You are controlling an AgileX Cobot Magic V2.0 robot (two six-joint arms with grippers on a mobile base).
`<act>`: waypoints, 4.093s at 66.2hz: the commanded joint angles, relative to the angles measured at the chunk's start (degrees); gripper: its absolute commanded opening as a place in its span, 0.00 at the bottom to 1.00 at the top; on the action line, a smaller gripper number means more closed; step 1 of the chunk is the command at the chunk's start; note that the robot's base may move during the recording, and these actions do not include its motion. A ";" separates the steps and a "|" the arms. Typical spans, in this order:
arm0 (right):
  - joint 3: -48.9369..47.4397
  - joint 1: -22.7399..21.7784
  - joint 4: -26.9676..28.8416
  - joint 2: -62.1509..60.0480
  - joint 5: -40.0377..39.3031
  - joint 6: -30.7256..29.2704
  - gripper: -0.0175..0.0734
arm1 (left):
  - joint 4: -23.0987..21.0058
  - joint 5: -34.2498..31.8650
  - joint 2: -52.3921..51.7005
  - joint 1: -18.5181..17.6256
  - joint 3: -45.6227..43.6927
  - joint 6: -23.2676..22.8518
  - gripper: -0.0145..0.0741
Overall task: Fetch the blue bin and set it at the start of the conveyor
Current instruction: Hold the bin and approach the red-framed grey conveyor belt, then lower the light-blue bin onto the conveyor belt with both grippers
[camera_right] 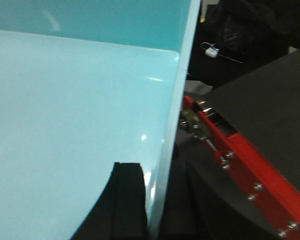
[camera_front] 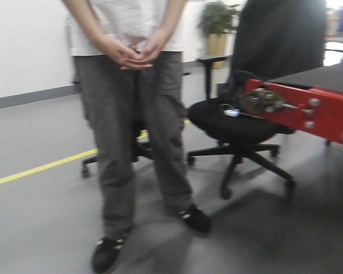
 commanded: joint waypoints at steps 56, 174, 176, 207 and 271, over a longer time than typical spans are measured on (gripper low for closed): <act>-0.51 -0.09 -0.16 -0.66 -1.43 -1.21 0.03 | -0.34 -3.68 -0.88 -0.23 -0.58 0.45 0.04; -0.51 -0.09 -0.16 -0.66 -1.43 -1.21 0.03 | -0.29 -3.81 -0.88 -0.23 -0.58 0.45 0.04; -0.51 -0.09 -0.16 -0.66 -1.43 -1.21 0.03 | -0.29 -3.81 -0.88 -0.23 -0.58 0.45 0.04; -0.51 -0.09 0.26 -0.81 -1.59 -1.21 0.03 | -0.01 -3.39 -1.13 -0.23 -0.58 0.45 0.04; 8.35 4.64 5.47 21.88 1.01 -3.35 0.03 | -2.49 -16.19 3.79 9.12 32.35 0.08 0.04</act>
